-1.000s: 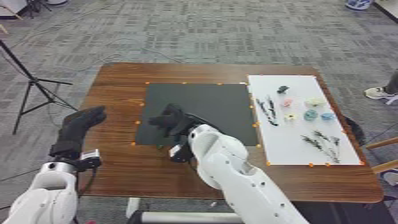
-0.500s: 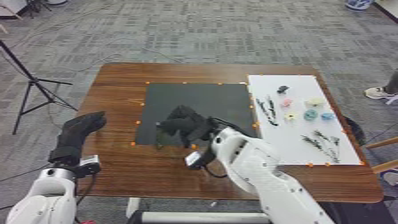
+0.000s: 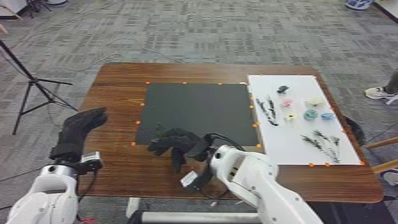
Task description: Arrange flowers
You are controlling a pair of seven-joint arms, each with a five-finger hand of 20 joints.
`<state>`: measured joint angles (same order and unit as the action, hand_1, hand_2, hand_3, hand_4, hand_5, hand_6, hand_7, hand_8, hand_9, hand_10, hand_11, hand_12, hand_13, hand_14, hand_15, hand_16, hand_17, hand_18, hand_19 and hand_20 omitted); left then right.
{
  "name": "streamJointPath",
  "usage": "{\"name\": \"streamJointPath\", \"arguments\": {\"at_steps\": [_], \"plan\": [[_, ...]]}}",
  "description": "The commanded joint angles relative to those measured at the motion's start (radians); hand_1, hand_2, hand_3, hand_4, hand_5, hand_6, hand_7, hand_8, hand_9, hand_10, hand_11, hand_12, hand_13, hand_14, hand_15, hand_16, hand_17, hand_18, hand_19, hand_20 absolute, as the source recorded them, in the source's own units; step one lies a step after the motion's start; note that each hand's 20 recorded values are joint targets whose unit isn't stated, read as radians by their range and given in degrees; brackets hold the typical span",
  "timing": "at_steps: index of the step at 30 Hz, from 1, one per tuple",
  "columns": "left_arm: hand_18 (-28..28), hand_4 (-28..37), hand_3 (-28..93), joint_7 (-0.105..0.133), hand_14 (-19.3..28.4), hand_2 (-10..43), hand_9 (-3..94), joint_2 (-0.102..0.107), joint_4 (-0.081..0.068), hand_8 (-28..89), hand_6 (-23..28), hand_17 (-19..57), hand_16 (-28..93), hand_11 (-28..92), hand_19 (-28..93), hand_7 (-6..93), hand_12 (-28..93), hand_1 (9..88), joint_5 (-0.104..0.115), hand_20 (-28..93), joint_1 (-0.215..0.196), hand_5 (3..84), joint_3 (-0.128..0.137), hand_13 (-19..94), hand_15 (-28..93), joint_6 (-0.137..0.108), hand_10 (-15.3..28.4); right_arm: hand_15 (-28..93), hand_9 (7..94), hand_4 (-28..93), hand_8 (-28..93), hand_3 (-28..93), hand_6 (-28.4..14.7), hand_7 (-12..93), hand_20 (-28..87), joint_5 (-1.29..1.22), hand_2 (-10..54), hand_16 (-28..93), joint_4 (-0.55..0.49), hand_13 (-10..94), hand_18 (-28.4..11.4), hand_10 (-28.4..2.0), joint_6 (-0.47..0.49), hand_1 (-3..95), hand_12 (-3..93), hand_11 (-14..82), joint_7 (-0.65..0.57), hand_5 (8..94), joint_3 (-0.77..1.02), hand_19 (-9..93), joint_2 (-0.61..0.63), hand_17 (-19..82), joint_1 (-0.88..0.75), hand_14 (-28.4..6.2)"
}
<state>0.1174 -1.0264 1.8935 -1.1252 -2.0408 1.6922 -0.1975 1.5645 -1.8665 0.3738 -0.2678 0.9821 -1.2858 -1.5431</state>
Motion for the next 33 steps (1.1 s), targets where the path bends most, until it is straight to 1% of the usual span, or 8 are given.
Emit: {"name": "streamJointPath", "arguments": {"at_steps": [1, 2, 4, 5, 9, 19, 23, 33], "plan": [[12.9, -27.3, 68, -0.003, 18.2, 1.3, 48.5, -0.013, 0.000, -8, 4.3, 1.8, -1, 20, 7, 16.0, 11, 21.0, 0.004, 15, 0.007, 47.6, -0.005, 36, 18, 0.006, 14.5, 45, 56.9, -12, -7, 61, -6.9, 11, 43, -0.098, 15.9, 33, 0.094, 91, -20.3, -14.9, 0.086, 16.0, 8.0, 6.4, -0.031, 53.9, 0.031, 93, -0.066, 55, -0.012, -8.5], [12.9, -27.3, 68, -0.003, 18.2, 1.3, 48.5, -0.012, 0.000, -8, 4.3, 1.8, -1, 20, 7, 16.0, 11, 21.0, 0.004, 15, 0.009, 47.6, -0.006, 36, 18, 0.004, 14.5, 46, 55.8, -12, -7, 61, -7.0, 11, 43, -0.101, 16.4, 33, 0.110, 91, -20.4, -14.7, 0.088, 15.8, 7.8, 6.1, -0.016, 52.8, 0.033, 93, -0.071, 55, -0.010, -8.6], [12.9, -27.3, 68, -0.002, 18.3, 1.3, 48.5, -0.014, -0.001, -8, 4.2, 1.6, -1, 20, 7, 16.1, 11, 21.0, 0.006, 15, 0.011, 47.6, -0.007, 36, 18, 0.006, 14.5, 46, 55.0, -12, -7, 62, -7.1, 10, 43, -0.120, 16.7, 33, 0.131, 91, -20.4, -14.5, 0.109, 15.7, 7.3, 6.2, -0.038, 52.1, 0.048, 93, -0.088, 55, -0.006, -8.7], [12.9, -27.3, 68, -0.002, 18.3, 1.3, 48.5, -0.017, 0.000, -8, 4.2, 1.5, -1, 20, 7, 16.1, 11, 20.9, 0.006, 15, 0.008, 47.6, -0.006, 36, 18, 0.006, 14.5, 46, 54.6, -12, -7, 62, -7.1, 10, 43, -0.126, 16.8, 33, 0.139, 91, -20.5, -14.5, 0.100, 15.6, 7.2, 6.1, -0.043, 51.7, 0.048, 93, -0.092, 55, -0.005, -8.8], [13.0, -27.3, 68, -0.006, 18.3, 1.3, 48.4, -0.020, -0.004, -8, 4.2, 1.3, -1, 20, 7, 16.2, 11, 20.9, 0.005, 15, 0.018, 47.5, -0.013, 36, 18, 0.012, 14.6, 46, 53.6, -12, -7, 62, -7.2, 10, 43, -0.127, 17.1, 32, 0.157, 91, -20.7, -14.3, 0.106, 14.8, 6.6, 6.0, -0.064, 50.8, 0.052, 93, -0.104, 55, 0.001, -8.8], [13.1, -27.3, 68, -0.003, 18.3, 1.2, 48.4, -0.025, -0.010, -8, 4.1, 1.0, -1, 20, 7, 16.1, 11, 20.8, 0.002, 15, 0.031, 47.4, -0.023, 36, 18, 0.018, 14.5, 47, 52.2, -12, -7, 63, -7.2, 10, 43, 0.027, 16.9, 31, 0.176, 91, -20.8, -14.3, 0.105, 14.1, 5.8, 5.9, 0.028, 49.8, 0.037, 93, -0.114, 55, 0.035, -8.8], [13.1, -27.3, 68, 0.001, 18.3, 1.2, 48.4, -0.027, -0.007, -8, 4.1, 0.9, -1, 20, 7, 16.1, 11, 20.8, 0.001, 15, 0.030, 47.4, -0.023, 36, 18, 0.015, 14.5, 47, 51.9, -12, -7, 63, -7.0, 10, 43, 0.125, 16.5, 31, 0.161, 91, -20.8, -14.6, 0.153, 14.0, 5.7, 5.9, 0.069, 50.6, 0.026, 93, -0.109, 55, 0.056, -8.8], [13.2, -27.4, 68, 0.006, 18.4, 1.2, 48.4, -0.029, -0.007, -8, 4.2, 0.8, 0, 20, 7, 16.0, 11, 20.7, 0.002, 15, 0.037, 47.4, -0.027, 36, 18, 0.014, 14.4, 47, 51.5, -12, -8, 62, -7.1, 10, 43, 0.202, 15.8, 31, 0.153, 91, -21.1, -14.4, 0.119, 13.7, 5.8, 5.9, 0.130, 51.1, -0.006, 93, -0.104, 55, 0.093, -8.5]]}}
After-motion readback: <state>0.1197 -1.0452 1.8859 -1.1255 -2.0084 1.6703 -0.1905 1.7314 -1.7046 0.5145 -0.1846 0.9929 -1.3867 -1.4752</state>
